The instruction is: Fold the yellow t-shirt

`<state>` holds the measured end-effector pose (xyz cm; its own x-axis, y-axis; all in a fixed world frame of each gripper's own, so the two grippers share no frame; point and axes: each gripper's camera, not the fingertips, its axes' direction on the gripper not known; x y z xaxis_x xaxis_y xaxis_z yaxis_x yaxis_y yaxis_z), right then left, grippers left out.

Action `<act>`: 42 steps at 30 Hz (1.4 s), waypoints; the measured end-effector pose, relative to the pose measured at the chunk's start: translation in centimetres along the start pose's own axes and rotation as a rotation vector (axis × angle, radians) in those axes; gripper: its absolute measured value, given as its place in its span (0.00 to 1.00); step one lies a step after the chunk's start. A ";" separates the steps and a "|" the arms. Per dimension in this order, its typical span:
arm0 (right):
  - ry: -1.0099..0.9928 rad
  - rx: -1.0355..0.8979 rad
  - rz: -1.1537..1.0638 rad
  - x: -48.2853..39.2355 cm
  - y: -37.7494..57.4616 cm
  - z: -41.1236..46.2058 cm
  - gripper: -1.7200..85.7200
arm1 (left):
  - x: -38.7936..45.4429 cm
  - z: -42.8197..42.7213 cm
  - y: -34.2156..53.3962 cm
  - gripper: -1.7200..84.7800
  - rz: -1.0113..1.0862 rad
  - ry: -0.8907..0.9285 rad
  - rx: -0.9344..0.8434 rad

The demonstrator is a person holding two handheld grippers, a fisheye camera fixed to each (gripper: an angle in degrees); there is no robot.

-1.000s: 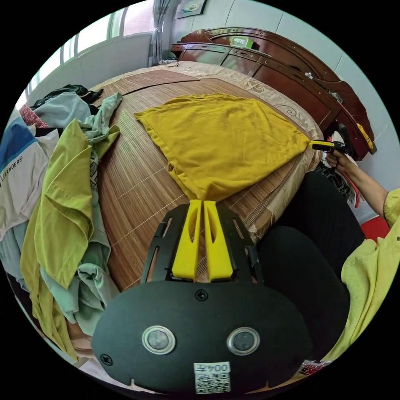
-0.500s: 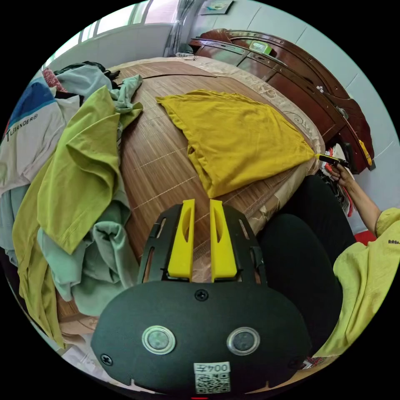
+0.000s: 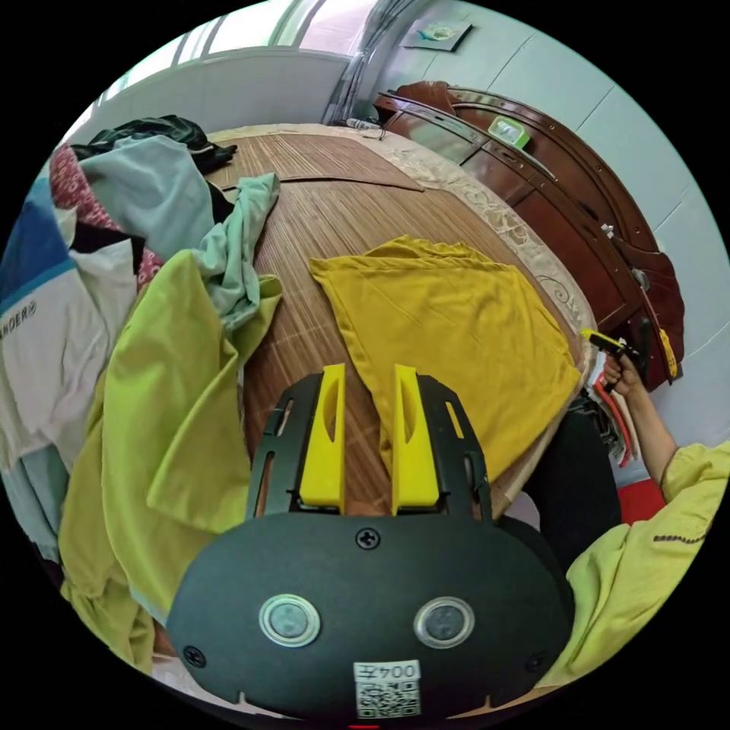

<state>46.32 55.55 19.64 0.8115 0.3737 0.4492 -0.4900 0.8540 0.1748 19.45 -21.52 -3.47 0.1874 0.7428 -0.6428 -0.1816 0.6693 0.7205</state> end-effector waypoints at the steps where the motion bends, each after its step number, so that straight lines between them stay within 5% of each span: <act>1: -0.054 0.017 0.043 1.7 -2.2 0.6 0.11 | -0.5 1.0 -2.1 0.12 -0.003 -0.016 -0.020; 11: -0.308 -0.034 0.367 14.5 -15.2 10.0 0.14 | -7.2 4.3 -12.1 0.14 -0.143 0.157 -0.003; 24: -0.173 -0.133 0.263 13.1 -20.9 15.4 0.06 | -7.4 4.8 -14.6 0.09 -0.079 0.188 0.019; 42: 0.144 0.170 -0.062 -0.4 -18.0 7.5 0.01 | -1.9 -3.9 -9.8 0.03 0.016 0.133 0.361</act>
<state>52.43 37.33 22.86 0.8728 0.3805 0.3058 -0.4746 0.8080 0.3491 17.14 -29.44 -10.35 0.0558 0.7649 -0.6417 0.1725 0.6256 0.7608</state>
